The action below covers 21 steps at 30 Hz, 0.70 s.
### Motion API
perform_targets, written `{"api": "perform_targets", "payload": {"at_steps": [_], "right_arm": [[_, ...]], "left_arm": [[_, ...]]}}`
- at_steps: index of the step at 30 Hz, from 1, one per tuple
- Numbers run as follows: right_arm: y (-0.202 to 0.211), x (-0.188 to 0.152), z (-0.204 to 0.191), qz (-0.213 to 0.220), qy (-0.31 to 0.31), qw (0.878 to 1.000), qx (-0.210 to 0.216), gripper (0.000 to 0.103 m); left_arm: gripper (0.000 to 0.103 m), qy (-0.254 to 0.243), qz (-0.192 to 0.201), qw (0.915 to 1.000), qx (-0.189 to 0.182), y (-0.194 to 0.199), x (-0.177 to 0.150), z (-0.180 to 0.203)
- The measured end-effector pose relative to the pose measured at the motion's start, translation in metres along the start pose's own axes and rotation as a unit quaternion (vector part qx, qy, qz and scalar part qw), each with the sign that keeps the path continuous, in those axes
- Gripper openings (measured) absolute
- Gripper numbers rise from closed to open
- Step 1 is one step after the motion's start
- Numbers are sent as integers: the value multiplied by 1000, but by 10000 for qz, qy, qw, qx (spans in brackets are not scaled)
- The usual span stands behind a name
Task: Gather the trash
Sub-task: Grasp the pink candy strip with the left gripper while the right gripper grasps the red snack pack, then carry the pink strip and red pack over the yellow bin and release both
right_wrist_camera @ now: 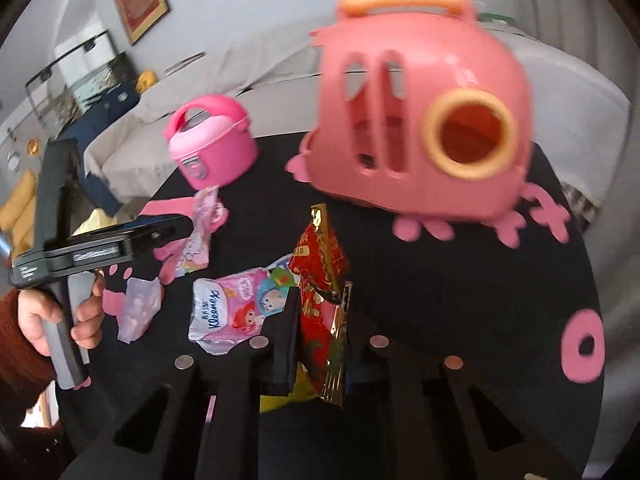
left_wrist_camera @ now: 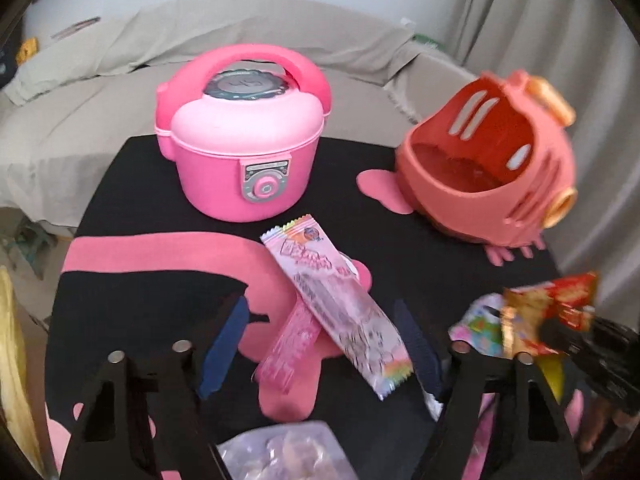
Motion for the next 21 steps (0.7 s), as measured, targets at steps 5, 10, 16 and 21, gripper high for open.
{"api": "perform_targets", "payload": {"at_steps": [5, 10, 16, 21], "right_arm": [[3, -8, 0, 52, -97, 9999, 69, 14], [14, -15, -10, 110, -24, 9996, 260, 14], [18, -25, -42, 48, 150, 9976, 681, 14], [15, -40, -85, -144, 442, 9936, 1027, 14]], "left_arm": [[44, 274, -141, 9994, 165, -16, 8, 5], [21, 82, -185, 9998, 51, -4, -5, 6], [18, 11, 46, 9999, -149, 54, -48, -6], [18, -40, 172, 9998, -114, 99, -104, -23]]}}
Point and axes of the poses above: each gripper's, at about its wrist camera, not at the fingertips, and y roughly against the way its jaws point, z to its right, x to its top, the point moved 8 cm from there along -y, roughly the way its jaws point, and after that the axes turned 13 degrees about -z, right-handed, at the moved point
